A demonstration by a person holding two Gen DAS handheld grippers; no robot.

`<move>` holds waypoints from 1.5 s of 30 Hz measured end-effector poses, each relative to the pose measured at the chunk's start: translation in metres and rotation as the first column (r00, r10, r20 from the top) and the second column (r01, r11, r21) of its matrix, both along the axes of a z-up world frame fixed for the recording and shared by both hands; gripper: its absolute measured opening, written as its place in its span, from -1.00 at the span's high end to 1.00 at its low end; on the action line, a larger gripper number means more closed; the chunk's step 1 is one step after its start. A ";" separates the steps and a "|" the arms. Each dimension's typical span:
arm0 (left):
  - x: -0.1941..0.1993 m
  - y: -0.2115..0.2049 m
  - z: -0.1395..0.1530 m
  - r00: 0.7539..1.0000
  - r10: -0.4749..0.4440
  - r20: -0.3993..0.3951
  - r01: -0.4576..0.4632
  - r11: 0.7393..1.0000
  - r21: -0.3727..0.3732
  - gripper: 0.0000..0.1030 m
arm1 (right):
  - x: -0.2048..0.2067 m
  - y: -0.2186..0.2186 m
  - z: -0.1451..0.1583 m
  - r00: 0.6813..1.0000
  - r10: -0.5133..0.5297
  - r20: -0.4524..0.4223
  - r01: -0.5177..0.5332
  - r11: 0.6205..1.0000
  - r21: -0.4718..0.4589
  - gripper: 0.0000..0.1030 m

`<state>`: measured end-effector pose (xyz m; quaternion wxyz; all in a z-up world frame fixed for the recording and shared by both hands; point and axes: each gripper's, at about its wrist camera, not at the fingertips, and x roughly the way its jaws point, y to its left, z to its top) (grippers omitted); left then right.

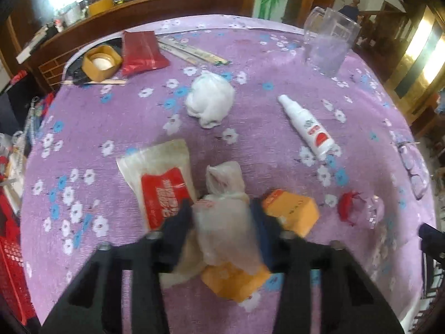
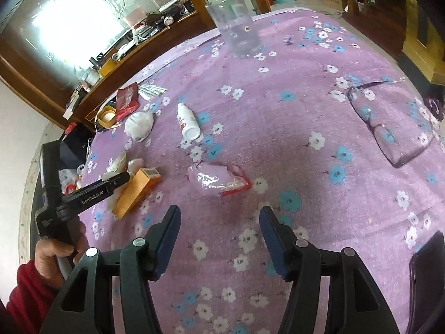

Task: Collect trash
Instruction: 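Grasp the clear plastic bag with the left tool while the right tool grasps the pink wrapper, then release the plastic bag into the red basket while the right tool drops the pink wrapper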

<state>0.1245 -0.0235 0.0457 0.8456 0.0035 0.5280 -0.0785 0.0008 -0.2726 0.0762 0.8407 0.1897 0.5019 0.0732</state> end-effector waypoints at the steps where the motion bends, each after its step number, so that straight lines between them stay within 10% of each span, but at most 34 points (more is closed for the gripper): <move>1: -0.002 -0.001 0.000 1.000 -0.003 0.005 0.002 1.000 0.007 0.44 | 0.003 0.002 -0.002 1.000 0.005 0.000 -0.006 1.000 -0.007 -0.23; 20: -0.146 0.035 0.086 0.978 0.037 0.204 -0.030 0.999 -0.037 0.47 | 0.054 0.055 -0.043 0.984 0.176 -0.003 -0.172 0.958 -0.231 -0.25; 22: -0.161 0.043 0.088 0.977 0.063 0.203 -0.055 0.997 -0.045 0.47 | 0.051 0.056 -0.046 0.985 0.174 0.002 -0.168 0.954 -0.248 0.02; 34: -0.212 0.091 0.092 0.957 0.166 0.237 -0.160 0.986 -0.048 0.47 | 0.000 0.066 0.002 0.978 0.164 0.126 -0.145 0.978 -0.148 0.26; 45: -0.229 0.155 0.107 0.939 0.177 0.294 -0.168 0.984 -0.057 0.47 | -0.039 0.191 0.048 0.921 0.328 0.211 -0.324 0.945 -0.054 0.25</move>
